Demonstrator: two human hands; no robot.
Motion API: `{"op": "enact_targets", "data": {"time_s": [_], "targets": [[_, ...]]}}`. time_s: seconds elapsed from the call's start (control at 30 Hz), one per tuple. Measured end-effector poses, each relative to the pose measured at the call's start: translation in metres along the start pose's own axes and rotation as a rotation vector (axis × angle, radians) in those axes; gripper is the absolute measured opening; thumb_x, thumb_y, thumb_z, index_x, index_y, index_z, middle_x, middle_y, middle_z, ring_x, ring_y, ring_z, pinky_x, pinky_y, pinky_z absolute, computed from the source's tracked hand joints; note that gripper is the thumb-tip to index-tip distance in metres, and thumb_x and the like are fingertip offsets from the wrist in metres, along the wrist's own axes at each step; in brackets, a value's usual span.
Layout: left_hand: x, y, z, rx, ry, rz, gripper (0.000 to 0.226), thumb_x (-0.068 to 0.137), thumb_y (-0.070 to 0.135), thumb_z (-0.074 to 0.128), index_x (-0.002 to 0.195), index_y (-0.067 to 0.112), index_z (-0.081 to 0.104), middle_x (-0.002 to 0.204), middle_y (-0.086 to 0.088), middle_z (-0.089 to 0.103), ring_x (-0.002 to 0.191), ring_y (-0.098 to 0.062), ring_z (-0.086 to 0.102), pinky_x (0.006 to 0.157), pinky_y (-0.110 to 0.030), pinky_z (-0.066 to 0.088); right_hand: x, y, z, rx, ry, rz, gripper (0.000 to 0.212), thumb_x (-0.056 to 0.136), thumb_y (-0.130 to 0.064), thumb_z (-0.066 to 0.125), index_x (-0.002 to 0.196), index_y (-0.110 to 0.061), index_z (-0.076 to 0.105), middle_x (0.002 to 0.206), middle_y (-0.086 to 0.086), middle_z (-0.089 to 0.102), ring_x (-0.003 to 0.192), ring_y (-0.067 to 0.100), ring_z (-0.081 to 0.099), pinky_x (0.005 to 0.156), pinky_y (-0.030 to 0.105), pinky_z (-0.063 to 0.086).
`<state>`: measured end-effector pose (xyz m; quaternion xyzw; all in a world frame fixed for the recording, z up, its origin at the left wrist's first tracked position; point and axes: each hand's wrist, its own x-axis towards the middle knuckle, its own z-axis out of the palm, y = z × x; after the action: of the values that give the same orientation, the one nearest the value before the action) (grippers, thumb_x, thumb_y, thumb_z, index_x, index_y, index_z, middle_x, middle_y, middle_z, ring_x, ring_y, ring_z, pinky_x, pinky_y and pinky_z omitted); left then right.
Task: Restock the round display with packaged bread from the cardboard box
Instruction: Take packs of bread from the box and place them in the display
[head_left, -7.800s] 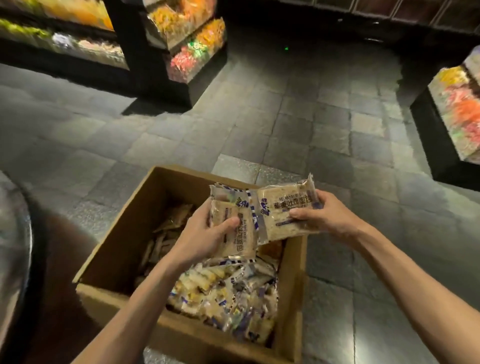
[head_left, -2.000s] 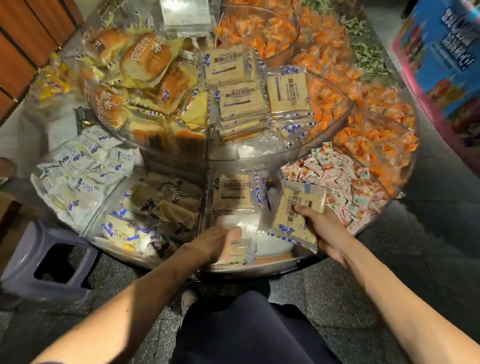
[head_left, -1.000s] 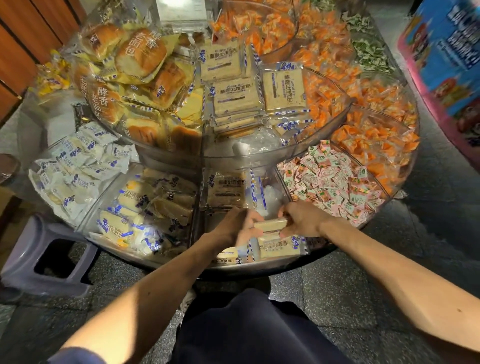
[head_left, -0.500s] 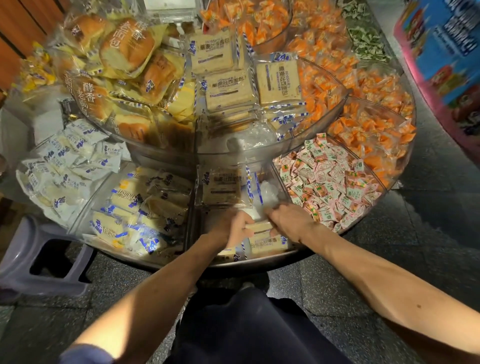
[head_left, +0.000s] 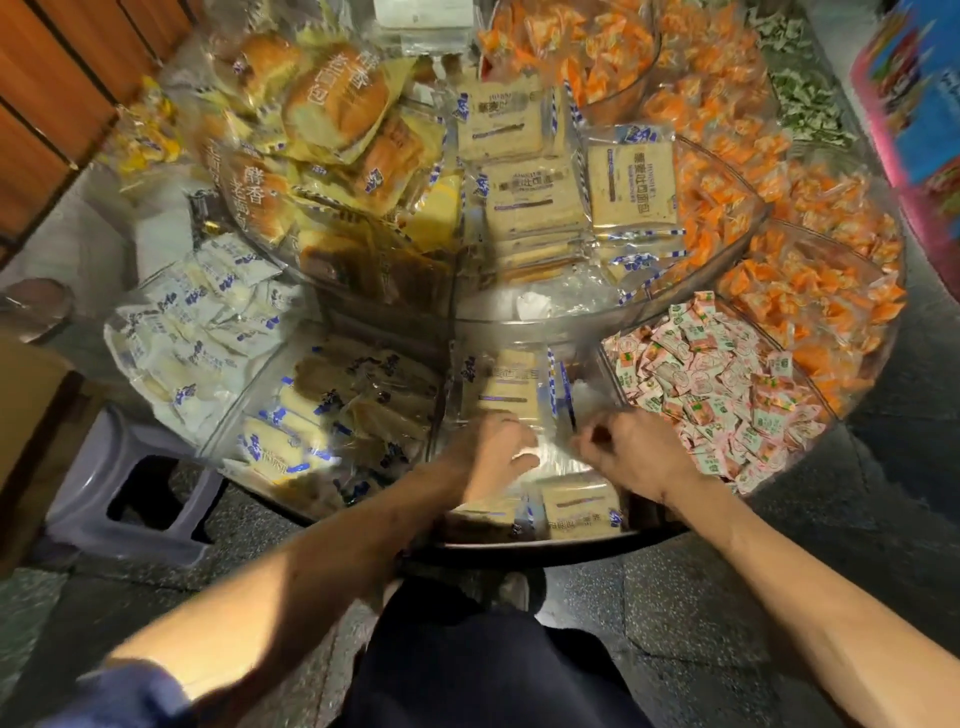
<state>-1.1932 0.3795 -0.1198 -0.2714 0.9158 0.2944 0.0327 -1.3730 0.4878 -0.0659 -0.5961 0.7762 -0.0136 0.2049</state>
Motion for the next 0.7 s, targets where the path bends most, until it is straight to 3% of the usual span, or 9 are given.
{"op": "enact_targets", "data": {"time_s": [0.07,0.17,0.27,0.33,0.37,0.43,0.47,0.6,0.7], "targets": [[-0.019,-0.010,-0.049,-0.090,0.099,0.047,0.015,0.091,0.022,0.070,0.098,0.009,0.074,0.094,-0.005,0.072,0.079,-0.009,0.060,0.075,-0.015,0.042,0.010,-0.031,-0.017,0.065,0.133,-0.038,0.035,0.098,-0.044,0.051,0.087,-0.016,0.068,0.073,-0.003,0.063,0.050,0.009,0.051,0.055,0.024,0.044],[-0.061,-0.037,-0.136,-0.076,0.301,0.021,0.007,0.086,0.020,0.075,0.085,0.013,0.074,0.079,0.000,0.070,0.067,-0.004,0.055,0.064,-0.021,0.043,0.032,-0.108,-0.036,0.187,0.365,-0.201,0.032,0.083,-0.044,0.051,0.070,-0.019,0.065,0.070,0.003,0.068,0.058,0.026,0.063,0.055,0.030,0.048],[-0.123,-0.152,-0.178,-0.055,0.416,-0.315,0.015,0.086,0.035,0.075,0.088,0.020,0.072,0.079,0.012,0.067,0.074,-0.001,0.061,0.065,-0.018,0.042,0.073,-0.195,-0.032,0.360,0.361,-0.356,0.021,0.062,-0.036,0.076,0.067,-0.019,0.065,0.065,0.005,0.064,0.061,0.024,0.065,0.059,0.035,0.053],[-0.184,-0.228,-0.195,-0.078,0.489,-0.611,0.043,0.079,0.064,0.071,0.104,0.030,0.065,0.093,0.019,0.064,0.091,-0.005,0.066,0.072,-0.017,0.046,0.104,-0.265,-0.021,0.351,0.438,-0.523,0.023,0.068,-0.037,0.076,0.074,-0.021,0.061,0.067,0.004,0.063,0.063,0.026,0.064,0.063,0.031,0.046],[-0.217,-0.254,-0.208,-0.099,0.549,-0.720,0.043,0.080,0.065,0.070,0.106,0.031,0.063,0.096,0.018,0.062,0.093,-0.011,0.066,0.075,-0.023,0.049,0.113,-0.310,-0.017,0.416,0.276,-0.607,0.018,0.075,-0.036,0.070,0.081,-0.023,0.059,0.070,0.005,0.064,0.065,0.028,0.064,0.062,0.031,0.043],[-0.276,-0.282,-0.240,-0.077,0.612,-0.827,0.011,0.088,0.039,0.070,0.091,0.029,0.068,0.089,0.008,0.064,0.083,-0.016,0.062,0.072,-0.032,0.048,0.143,-0.389,0.002,0.380,0.199,-0.744,0.013,0.082,-0.034,0.060,0.085,-0.022,0.063,0.075,0.004,0.067,0.070,0.029,0.065,0.060,0.030,0.046],[-0.302,-0.297,-0.254,-0.086,0.662,-0.830,0.008,0.089,0.033,0.069,0.083,0.029,0.069,0.084,0.005,0.065,0.080,-0.016,0.061,0.071,-0.033,0.046,0.160,-0.429,0.016,0.368,0.170,-0.765,0.017,0.084,-0.036,0.059,0.083,-0.020,0.065,0.076,0.000,0.066,0.072,0.026,0.064,0.061,0.029,0.048],[-0.401,-0.418,-0.274,-0.218,0.784,-1.045,0.014,0.090,0.028,0.070,0.078,0.029,0.066,0.082,0.007,0.068,0.087,-0.015,0.065,0.073,-0.027,0.044,0.222,-0.592,0.075,0.271,0.066,-0.826,0.021,0.091,-0.037,0.060,0.094,-0.018,0.067,0.093,-0.002,0.065,0.091,0.022,0.064,0.077,0.036,0.053],[-0.455,-0.517,-0.264,-0.364,0.804,-1.185,0.008,0.093,0.027,0.067,0.086,0.029,0.064,0.093,0.004,0.069,0.094,-0.018,0.065,0.073,-0.023,0.041,0.258,-0.704,0.109,0.191,-0.042,-0.868,0.025,0.096,-0.031,0.058,0.113,-0.014,0.066,0.115,0.002,0.064,0.110,0.022,0.058,0.094,0.035,0.046]]}}
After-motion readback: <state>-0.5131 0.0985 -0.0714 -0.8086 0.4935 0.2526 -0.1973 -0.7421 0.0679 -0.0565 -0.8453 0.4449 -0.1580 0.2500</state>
